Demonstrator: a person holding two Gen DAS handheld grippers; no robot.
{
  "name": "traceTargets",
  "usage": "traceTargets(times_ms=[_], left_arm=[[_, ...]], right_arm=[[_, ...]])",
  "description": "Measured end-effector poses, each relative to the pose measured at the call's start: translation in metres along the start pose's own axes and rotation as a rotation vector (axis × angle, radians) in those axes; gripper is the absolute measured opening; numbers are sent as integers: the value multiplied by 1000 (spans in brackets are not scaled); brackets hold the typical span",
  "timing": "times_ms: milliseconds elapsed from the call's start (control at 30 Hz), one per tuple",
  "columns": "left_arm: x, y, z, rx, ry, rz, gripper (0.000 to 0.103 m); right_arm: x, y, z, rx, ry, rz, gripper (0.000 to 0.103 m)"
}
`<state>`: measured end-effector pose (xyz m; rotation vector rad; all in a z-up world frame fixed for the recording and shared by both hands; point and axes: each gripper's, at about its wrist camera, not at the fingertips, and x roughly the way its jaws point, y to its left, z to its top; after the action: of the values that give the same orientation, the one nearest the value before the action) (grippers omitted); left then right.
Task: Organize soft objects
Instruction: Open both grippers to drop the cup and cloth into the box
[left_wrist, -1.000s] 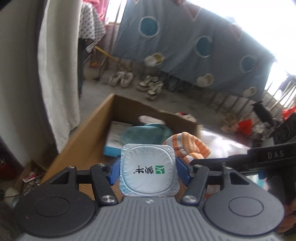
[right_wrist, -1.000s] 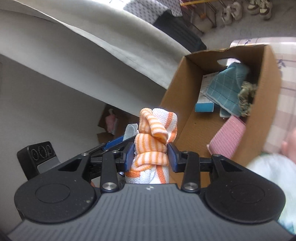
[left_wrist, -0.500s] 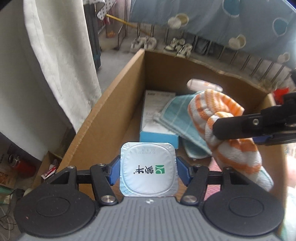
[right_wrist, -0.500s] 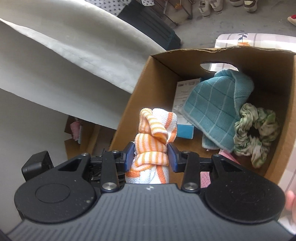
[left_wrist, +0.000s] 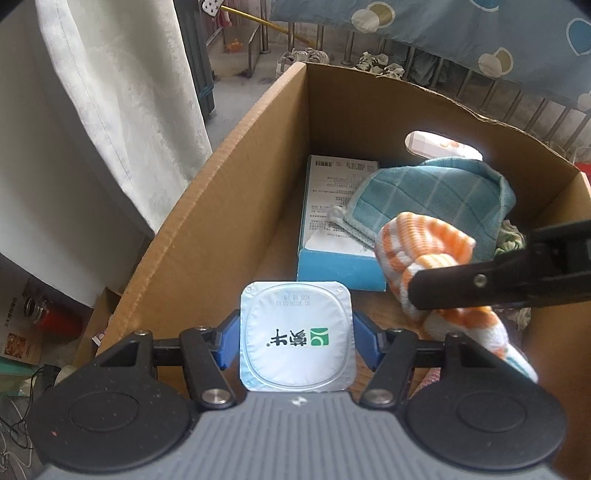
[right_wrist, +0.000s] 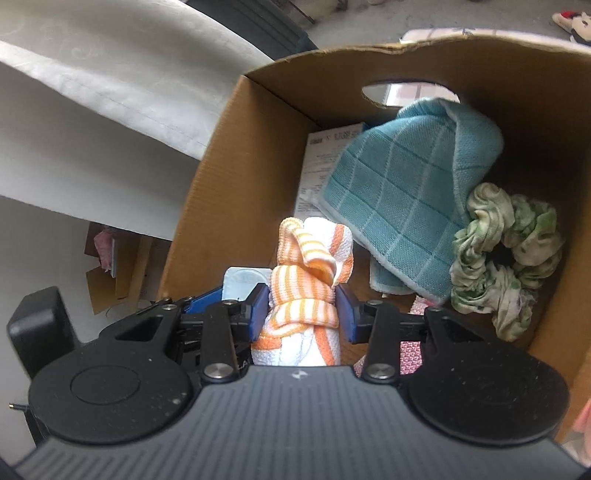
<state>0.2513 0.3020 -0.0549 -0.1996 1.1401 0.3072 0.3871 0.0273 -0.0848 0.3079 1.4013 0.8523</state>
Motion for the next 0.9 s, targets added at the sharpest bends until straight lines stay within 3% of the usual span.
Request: traceTargets(times_ms=[467, 567, 900], left_arm=[[-6, 6, 7, -59, 22, -25, 69], [-12, 6, 8, -58, 1, 4, 75], [-23, 10, 8, -92, -17, -1, 76]], right_arm=[[12, -4, 1, 75, -38, -25, 40], [12, -7, 2, 99, -34, 0, 40], [-1, -4, -2, 110, -25, 36, 43]])
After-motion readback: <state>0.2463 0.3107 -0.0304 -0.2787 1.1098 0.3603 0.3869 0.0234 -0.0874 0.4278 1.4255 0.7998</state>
